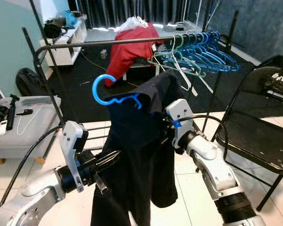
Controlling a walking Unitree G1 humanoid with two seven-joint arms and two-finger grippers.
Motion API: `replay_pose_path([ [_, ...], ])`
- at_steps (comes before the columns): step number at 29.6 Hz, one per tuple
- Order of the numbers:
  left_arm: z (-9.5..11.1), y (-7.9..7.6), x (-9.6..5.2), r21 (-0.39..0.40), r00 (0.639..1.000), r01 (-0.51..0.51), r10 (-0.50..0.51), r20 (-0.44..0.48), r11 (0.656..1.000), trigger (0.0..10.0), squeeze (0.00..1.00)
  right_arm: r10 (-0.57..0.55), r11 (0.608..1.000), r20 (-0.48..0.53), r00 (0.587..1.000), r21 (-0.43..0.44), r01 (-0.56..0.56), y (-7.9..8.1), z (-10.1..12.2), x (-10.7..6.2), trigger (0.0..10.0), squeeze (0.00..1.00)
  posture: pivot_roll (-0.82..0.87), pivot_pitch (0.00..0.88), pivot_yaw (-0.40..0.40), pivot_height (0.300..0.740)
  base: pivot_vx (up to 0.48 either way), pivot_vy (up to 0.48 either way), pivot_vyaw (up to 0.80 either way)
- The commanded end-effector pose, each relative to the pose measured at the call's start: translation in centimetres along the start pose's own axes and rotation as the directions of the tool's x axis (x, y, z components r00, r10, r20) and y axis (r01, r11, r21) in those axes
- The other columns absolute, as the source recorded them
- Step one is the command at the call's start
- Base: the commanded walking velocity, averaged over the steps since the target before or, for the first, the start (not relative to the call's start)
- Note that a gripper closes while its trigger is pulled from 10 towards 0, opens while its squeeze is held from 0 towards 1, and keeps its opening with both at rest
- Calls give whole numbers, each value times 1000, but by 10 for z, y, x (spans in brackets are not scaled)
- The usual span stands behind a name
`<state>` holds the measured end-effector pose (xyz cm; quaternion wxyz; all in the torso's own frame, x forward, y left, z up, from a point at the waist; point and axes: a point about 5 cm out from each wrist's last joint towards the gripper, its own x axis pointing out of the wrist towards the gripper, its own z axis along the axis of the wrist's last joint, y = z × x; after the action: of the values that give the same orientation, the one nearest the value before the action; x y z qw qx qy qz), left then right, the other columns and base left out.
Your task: Hang hanger
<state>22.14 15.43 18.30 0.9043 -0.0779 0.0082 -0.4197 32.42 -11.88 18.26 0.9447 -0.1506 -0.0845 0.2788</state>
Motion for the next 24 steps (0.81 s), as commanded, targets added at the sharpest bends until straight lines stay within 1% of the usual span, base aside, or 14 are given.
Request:
replay_pose_path([
  [1,6,-2,-3,25,1000,8,-8,12,1000,10000,0,-16,1000,4,1000,-3,16,-2,0,1,0,0,-1,0,23,740,0,0,0],
  [10,4,4,-10,37,999,-32,32,-14,999,10000,0,-60,998,-15,998,-24,59,-7,-4,0,0,0,1,0,24,740,0,0,0],
  [12,2,8,-14,55,998,-49,50,-34,997,10000,0,-80,996,-21,997,-34,79,-11,-6,-1,0,0,-3,0,24,740,0,0,0],
  [14,2,8,-14,55,998,-49,50,-34,997,10000,0,-80,996,-21,997,-34,79,-11,-6,-1,0,0,-3,0,24,740,0,0,0],
  [15,1,9,-15,63,998,-53,55,-42,997,10000,0,-88,996,-23,996,-37,87,-12,-6,-1,0,0,-3,0,24,740,0,0,0],
  [16,-1,11,-19,86,995,-57,63,-71,995,10000,0,-103,994,-27,994,-42,101,-15,-6,-1,0,0,-5,0,24,740,0,0,0],
  [17,-1,11,-19,86,995,-57,63,-71,995,10000,0,-103,994,-27,994,-42,101,-15,-6,-1,0,0,-5,0,24,740,0,0,0],
  [18,-2,15,-24,114,993,-63,74,-93,991,10000,0,-116,992,-30,993,-46,114,-18,-7,-2,0,0,-5,0,24,740,0,0,0],
  [19,-2,15,-24,114,993,-63,74,-93,991,10000,0,-116,992,-30,993,-46,114,-18,-7,-2,0,0,-5,0,24,740,0,0,0],
  [21,0,24,-34,166,987,-85,106,-124,982,10000,0,-139,989,-36,990,-54,137,-23,-7,-4,0,0,-8,0,24,740,0,0,0],
  [22,1,27,-38,179,985,-93,117,-128,979,10000,0,-145,988,-38,989,-56,143,-25,-8,-4,0,0,-8,0,24,740,0,0,0],
  [24,2,29,-40,189,983,-99,125,-133,977,10000,0,-148,988,-40,988,-57,146,-25,-8,-4,0,0,-8,0,24,740,0,0,0],
])
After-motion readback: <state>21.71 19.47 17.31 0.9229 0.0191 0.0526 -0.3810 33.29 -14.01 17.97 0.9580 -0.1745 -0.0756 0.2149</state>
